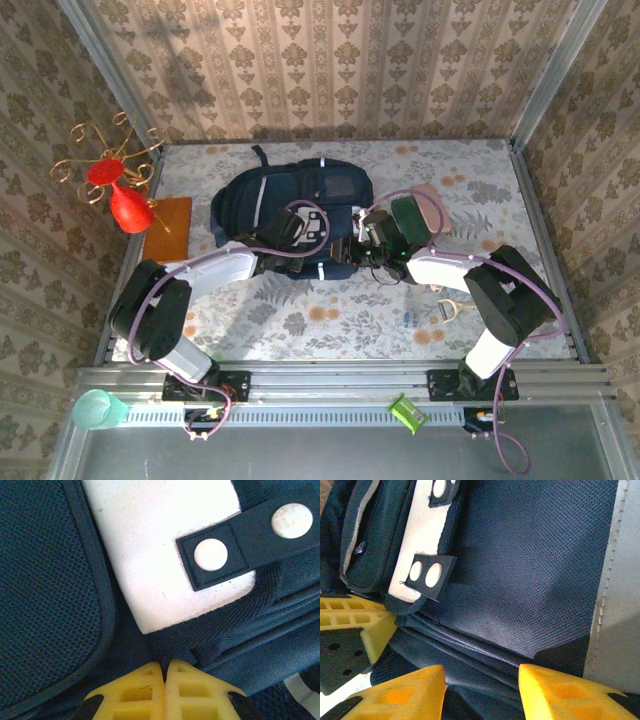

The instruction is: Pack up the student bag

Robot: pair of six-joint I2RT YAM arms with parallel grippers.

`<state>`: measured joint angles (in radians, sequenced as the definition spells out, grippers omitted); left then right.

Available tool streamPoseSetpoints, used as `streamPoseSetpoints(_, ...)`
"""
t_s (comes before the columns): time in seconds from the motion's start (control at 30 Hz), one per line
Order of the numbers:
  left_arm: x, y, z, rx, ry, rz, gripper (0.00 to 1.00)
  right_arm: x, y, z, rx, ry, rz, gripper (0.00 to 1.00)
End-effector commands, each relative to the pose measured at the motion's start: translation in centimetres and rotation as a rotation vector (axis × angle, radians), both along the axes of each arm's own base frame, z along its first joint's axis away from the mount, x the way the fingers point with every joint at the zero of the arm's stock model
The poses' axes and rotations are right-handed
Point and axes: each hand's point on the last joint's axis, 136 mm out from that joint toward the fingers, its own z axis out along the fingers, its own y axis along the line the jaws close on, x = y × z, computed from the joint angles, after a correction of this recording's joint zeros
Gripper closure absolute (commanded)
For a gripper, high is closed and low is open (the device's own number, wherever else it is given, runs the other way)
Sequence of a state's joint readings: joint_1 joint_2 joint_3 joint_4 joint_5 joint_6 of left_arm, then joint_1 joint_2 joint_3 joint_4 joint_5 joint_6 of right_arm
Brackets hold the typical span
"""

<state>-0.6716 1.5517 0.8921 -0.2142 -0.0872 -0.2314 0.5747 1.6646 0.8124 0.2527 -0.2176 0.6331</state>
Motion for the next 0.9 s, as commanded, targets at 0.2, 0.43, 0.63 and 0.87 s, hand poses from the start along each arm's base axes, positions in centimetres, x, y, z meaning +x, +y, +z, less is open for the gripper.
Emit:
streamPoseSetpoints(0.2,0.3,1.8,2.1,-0.030,-0.081,0.080,1.00,-1.7,-3.9,-6.0,-0.197,0.189,-0.103,0.53)
streamPoseSetpoints(0.43,-0.5,3.0,1.7,-0.037,-0.068,0.098,1.00,-1.5,-5.2,-6.7,-0.215,0.220,-0.156,0.53)
streamPoseSetpoints(0.63,-0.8,4.4,1.4,-0.073,-0.051,0.137,1.00,-1.5,-5.2,-6.9,-0.223,0.226,-0.155,0.53)
streamPoseSetpoints(0.87,-0.1,8.4,2.5,-0.053,-0.139,0.279,1.00,-1.1,-6.3,-6.9,-0.265,0.224,-0.176,0.52)
